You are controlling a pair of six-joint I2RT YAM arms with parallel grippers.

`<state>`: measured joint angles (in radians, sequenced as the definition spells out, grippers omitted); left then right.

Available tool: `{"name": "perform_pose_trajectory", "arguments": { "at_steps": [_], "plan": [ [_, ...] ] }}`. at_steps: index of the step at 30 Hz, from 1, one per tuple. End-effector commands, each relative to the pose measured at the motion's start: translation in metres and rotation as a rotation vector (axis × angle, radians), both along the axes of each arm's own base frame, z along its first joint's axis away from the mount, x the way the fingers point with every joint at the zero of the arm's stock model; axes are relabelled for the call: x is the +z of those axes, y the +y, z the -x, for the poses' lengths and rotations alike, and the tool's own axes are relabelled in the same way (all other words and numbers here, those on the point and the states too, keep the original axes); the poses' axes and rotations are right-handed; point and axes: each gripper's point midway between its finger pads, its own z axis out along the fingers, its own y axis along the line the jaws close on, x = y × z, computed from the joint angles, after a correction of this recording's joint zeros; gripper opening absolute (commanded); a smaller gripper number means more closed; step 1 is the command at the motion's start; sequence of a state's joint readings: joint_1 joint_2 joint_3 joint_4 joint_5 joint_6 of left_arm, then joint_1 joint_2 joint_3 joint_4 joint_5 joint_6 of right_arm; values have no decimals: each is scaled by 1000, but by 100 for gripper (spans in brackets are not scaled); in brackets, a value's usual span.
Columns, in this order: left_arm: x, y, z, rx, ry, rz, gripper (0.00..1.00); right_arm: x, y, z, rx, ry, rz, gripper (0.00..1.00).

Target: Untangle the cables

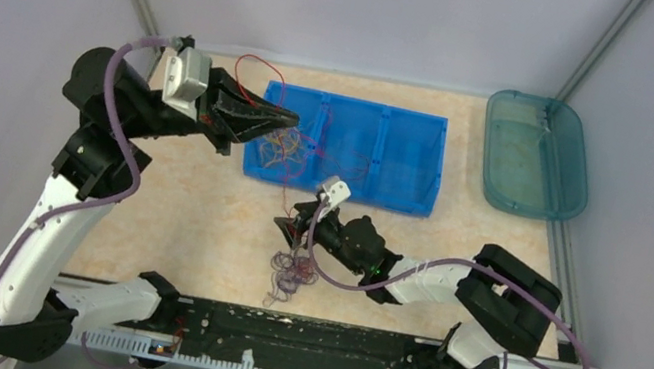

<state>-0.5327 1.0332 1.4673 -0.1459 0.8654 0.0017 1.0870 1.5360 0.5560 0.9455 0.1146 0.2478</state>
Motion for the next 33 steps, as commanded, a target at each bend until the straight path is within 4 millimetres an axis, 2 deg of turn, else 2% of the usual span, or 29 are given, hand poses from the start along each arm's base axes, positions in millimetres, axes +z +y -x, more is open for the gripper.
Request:
{"name": "perform_pose_trajectory", "arguments": {
  "at_steps": [1, 7, 11, 14, 17, 21, 27, 30, 33],
  "plan": [
    [43, 7, 5, 31, -151, 62, 0, 7, -2, 1, -27, -4, -75, 59],
    [90, 16, 4, 102, -276, 131, 0, -12, -15, 4, -53, 26, -62, 59],
    [111, 21, 3, 138, -328, 165, 0, -18, -22, 5, -70, 37, -57, 59],
    [120, 23, 1, 162, -351, 184, 0, -17, -29, 2, -98, 34, -57, 64],
    [117, 21, -4, 167, -344, 177, 0, 8, -41, -5, -159, -9, -76, 71],
    [104, 16, -16, 174, -326, 154, 0, 60, -65, -29, -263, -52, -104, 77],
    [93, 6, -31, 170, -308, 139, 0, 127, -119, -65, -428, -98, -99, 78],
    [90, 0, -41, 173, -307, 136, 0, 146, -146, -77, -527, -120, -63, 77],
    [84, -9, -56, 175, -297, 127, 0, 149, -170, -87, -625, -115, -16, 77]
  ]
}}
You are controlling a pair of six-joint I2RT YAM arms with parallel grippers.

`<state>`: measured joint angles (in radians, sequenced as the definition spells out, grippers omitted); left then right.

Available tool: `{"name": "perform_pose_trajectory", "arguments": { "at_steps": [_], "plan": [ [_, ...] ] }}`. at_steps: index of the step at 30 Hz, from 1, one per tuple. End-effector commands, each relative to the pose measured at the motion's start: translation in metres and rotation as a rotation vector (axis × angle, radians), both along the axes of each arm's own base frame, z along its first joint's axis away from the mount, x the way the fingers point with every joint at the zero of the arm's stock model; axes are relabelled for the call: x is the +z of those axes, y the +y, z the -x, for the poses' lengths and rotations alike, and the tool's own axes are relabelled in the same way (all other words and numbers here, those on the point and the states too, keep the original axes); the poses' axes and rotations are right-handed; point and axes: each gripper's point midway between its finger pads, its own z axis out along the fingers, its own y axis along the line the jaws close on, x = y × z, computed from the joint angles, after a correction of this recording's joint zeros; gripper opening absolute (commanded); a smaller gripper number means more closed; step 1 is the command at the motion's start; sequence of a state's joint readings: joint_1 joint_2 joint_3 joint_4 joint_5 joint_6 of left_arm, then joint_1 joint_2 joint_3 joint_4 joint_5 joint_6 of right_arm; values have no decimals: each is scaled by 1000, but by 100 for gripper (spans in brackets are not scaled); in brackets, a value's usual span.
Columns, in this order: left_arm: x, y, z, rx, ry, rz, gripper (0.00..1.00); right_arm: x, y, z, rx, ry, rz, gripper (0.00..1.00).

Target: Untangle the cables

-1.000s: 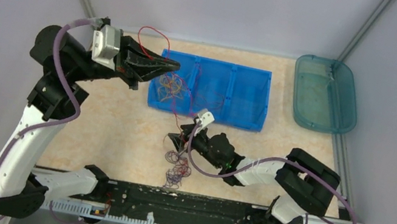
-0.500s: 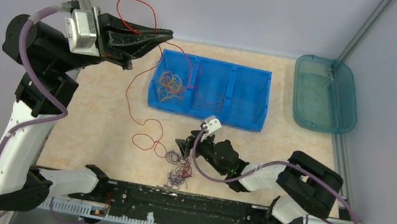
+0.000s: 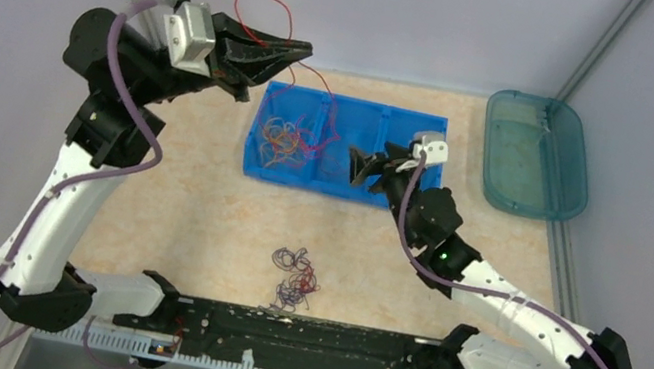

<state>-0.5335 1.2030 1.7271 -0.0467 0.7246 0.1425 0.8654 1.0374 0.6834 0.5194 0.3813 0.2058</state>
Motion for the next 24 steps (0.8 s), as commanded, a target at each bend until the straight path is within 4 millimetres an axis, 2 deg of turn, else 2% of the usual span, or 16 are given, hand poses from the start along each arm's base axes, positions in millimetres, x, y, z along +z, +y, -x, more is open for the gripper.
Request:
{"name": "perform_pose_trajectory", "arguments": {
  "at_steps": [1, 6, 12, 18, 24],
  "plan": [
    [0, -10, -18, 10, -28, 8, 0, -5, -41, -14, -174, 54, 116, 76],
    [-7, -26, -47, 21, -17, 0, 0, -14, -68, -15, -280, 63, 120, 75],
    [-16, -46, -72, 21, -8, -13, 0, -30, -94, -13, -365, 90, 94, 75],
    [-26, -60, -97, 40, 3, -18, 0, -47, -108, -14, -411, 122, 103, 74],
    [-47, -76, -129, 75, 12, -40, 0, -48, -116, -16, -427, 112, 88, 74]
  ]
}}
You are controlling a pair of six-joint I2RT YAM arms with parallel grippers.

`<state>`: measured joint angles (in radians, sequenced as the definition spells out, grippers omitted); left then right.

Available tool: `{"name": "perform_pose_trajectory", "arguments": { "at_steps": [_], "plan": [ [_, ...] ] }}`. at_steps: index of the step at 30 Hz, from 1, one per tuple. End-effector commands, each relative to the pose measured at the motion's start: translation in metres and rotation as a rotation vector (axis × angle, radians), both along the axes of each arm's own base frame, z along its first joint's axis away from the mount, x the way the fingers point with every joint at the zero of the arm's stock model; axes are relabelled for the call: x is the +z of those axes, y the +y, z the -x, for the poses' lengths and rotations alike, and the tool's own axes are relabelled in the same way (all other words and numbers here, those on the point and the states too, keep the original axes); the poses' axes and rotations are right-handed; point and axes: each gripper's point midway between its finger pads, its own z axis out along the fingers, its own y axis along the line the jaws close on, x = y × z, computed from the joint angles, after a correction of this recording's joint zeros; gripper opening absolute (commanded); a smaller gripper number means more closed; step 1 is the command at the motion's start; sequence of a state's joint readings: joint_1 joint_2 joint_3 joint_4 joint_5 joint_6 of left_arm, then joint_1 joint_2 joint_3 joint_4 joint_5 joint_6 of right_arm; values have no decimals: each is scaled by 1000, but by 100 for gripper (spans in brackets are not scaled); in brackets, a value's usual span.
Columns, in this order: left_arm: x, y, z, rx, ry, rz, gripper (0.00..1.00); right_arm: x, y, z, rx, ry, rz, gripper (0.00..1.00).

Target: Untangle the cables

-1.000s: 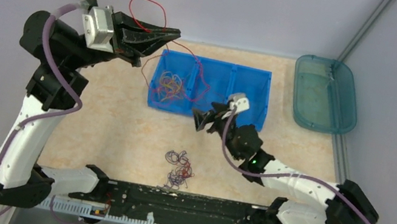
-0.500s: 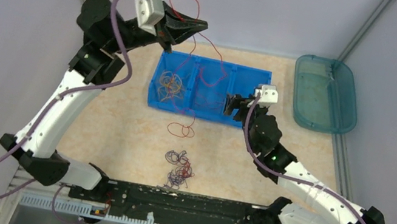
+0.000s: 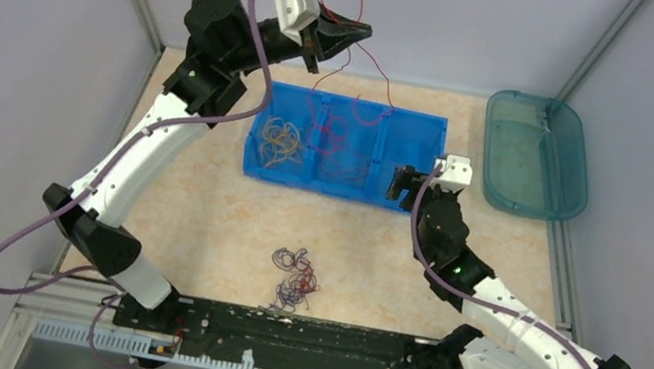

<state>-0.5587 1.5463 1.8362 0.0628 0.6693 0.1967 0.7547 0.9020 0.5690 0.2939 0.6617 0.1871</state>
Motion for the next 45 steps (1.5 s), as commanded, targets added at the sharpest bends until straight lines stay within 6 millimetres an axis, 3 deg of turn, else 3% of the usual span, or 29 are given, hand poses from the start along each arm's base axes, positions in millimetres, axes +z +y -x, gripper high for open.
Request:
{"name": "perform_pose_trajectory", "arguments": {
  "at_steps": [1, 7, 19, 28, 36, 45],
  "plan": [
    [1, -9, -21, 44, -61, 13, 0, 15, -12, -1, -37, -52, -56, 74],
    [-41, -19, -64, 139, -54, -39, 0, 11, -18, 0, -44, -52, -65, 74],
    [-166, -6, -156, 539, 4, -283, 0, 9, -30, -1, -60, -38, -72, 74],
    [-238, -4, -164, 581, 59, -533, 0, 9, -32, -1, -59, -27, -83, 74],
    [-253, -26, -156, 494, 178, -530, 3, 12, -31, -1, -50, -21, -84, 74],
    [-244, -62, -154, 437, 276, -438, 3, 14, -32, 3, -51, -18, -98, 73]
  ]
}}
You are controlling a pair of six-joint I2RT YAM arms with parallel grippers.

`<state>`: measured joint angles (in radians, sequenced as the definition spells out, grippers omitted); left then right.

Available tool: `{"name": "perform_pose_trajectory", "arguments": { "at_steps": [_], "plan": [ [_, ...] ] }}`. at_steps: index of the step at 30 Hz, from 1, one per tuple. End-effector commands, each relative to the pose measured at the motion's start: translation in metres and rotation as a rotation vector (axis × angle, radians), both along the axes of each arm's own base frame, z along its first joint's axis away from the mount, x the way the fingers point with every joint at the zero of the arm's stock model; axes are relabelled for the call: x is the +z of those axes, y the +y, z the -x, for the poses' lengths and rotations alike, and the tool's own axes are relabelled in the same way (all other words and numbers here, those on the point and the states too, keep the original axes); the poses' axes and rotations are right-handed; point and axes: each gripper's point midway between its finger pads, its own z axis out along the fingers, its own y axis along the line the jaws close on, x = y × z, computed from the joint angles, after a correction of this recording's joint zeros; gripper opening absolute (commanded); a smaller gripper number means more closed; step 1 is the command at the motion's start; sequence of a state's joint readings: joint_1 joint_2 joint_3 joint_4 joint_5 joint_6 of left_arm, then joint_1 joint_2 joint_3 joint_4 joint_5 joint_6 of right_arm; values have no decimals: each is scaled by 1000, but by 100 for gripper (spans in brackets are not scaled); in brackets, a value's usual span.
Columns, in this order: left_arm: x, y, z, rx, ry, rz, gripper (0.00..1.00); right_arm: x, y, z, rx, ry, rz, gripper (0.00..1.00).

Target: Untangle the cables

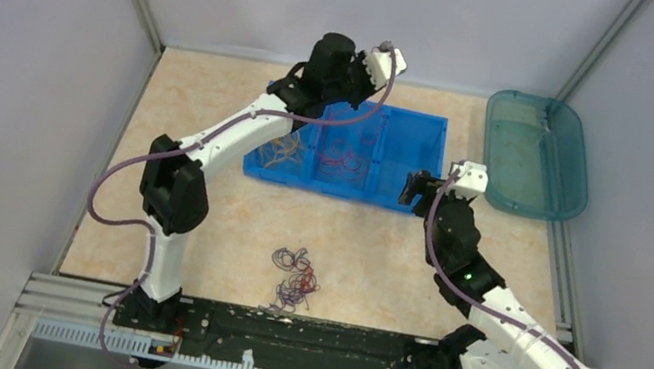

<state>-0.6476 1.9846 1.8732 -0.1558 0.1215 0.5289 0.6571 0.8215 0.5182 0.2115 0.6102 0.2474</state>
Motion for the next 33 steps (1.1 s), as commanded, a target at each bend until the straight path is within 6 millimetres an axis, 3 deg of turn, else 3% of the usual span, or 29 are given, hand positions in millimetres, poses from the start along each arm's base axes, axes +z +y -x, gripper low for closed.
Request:
{"name": "perform_pose_trajectory", "arguments": {
  "at_steps": [1, 7, 15, 20, 24, 29, 33],
  "plan": [
    [12, -21, 4, -16, 49, 91, 2, 31, -3, 1, -6, -65, -69, 73],
    [1, -21, -4, 43, 82, 110, 0, 27, -4, 3, -8, -59, -82, 73],
    [-43, 25, -24, 245, 25, -57, 0, 22, -4, 3, -7, -48, -82, 73],
    [-42, 40, -25, 305, -4, -62, 0, 18, 1, 2, 4, -37, -93, 73],
    [-44, 35, -16, 273, 28, -50, 0, 16, 2, 2, 9, -31, -102, 72],
    [-56, 9, 5, 159, 132, 10, 0, 16, 1, 3, 6, -29, -106, 72],
    [-68, 2, 3, 144, 146, 33, 3, 18, 0, 5, 6, -30, -105, 72]
  ]
}}
